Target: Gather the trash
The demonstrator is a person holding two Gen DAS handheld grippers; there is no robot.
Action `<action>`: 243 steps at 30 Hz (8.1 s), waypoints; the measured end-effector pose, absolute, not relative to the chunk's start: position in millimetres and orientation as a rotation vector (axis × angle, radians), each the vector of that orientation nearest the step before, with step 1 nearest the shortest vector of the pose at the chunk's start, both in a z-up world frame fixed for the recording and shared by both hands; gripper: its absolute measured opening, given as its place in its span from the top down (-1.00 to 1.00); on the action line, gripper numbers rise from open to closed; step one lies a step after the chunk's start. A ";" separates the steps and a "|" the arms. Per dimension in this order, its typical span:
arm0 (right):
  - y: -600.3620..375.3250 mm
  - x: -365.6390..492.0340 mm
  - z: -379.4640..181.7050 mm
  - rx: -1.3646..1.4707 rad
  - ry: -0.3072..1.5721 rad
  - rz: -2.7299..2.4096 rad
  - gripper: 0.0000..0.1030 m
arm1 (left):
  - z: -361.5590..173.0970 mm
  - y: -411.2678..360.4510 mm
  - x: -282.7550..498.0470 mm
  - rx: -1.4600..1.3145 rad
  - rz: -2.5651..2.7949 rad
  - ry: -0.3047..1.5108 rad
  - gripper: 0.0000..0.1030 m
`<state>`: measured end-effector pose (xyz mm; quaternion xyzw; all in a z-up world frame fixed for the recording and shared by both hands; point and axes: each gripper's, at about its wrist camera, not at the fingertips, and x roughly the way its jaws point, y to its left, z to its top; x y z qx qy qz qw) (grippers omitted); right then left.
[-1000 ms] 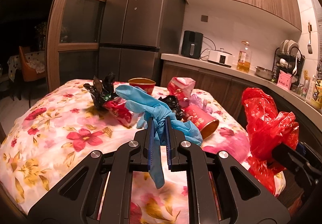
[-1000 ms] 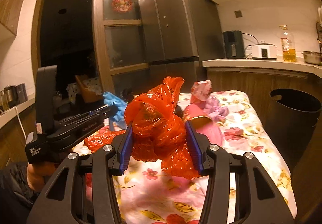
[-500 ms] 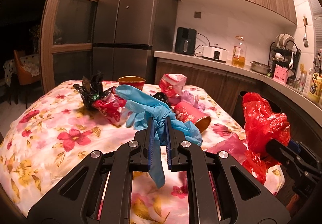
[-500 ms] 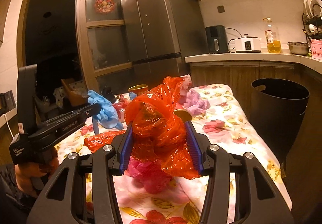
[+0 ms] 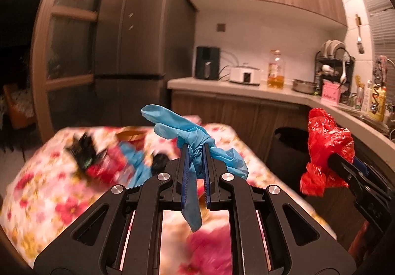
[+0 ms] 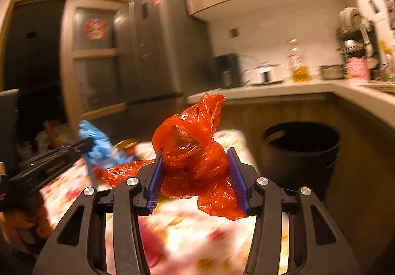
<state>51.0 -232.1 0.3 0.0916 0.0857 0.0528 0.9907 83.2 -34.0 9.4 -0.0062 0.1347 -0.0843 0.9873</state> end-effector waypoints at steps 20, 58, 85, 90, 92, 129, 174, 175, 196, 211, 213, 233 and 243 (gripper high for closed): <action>-359.7 127.5 20.2 0.219 0.071 -0.251 0.02 | 48.5 -235.8 184.5 0.035 -0.446 0.240 0.81; -408.5 195.0 -9.9 0.264 0.165 -0.257 -0.39 | 3.4 -290.6 280.9 0.021 -0.478 0.348 0.01; -328.4 104.4 14.8 0.206 0.134 -0.226 -0.73 | 34.4 -151.8 145.2 -0.025 -0.274 0.297 -0.38; -303.7 89.0 8.6 0.209 0.144 -0.183 -0.73 | 12.8 -107.9 111.1 -0.015 -0.203 0.263 -0.38; -291.8 82.7 4.6 0.205 0.147 -0.171 -0.73 | 0.4 -91.4 98.3 0.001 -0.182 0.252 -0.38; -200.8 88.0 -52.7 0.136 0.305 0.040 -0.73 | -121.0 -37.9 105.2 -0.026 -0.241 0.473 0.83; -124.4 138.9 -54.1 0.118 0.377 0.288 0.92 | -66.9 26.3 119.8 -0.116 -0.078 0.379 0.83; -128.9 135.7 -51.5 0.119 0.373 0.282 0.92 | -65.1 22.1 119.7 -0.117 -0.090 0.376 0.83; -256.1 119.8 -3.1 0.132 0.204 -0.018 0.93 | -15.9 -100.6 163.2 -0.047 -0.296 0.305 0.83; -333.7 154.2 -2.3 0.120 0.166 -0.221 0.93 | 13.6 -206.0 210.4 -0.012 -0.463 0.217 0.83; -340.2 157.5 -5.2 0.126 0.170 -0.229 0.93 | 10.4 -218.8 219.7 -0.011 -0.481 0.224 0.83; -378.1 187.5 -25.8 0.186 0.205 -0.220 0.93 | -18.7 -280.4 274.2 -0.006 -0.553 0.293 0.83; -384.5 197.0 -28.8 0.197 0.210 -0.202 0.93 | -28.7 -292.0 285.3 0.002 -0.568 0.326 0.82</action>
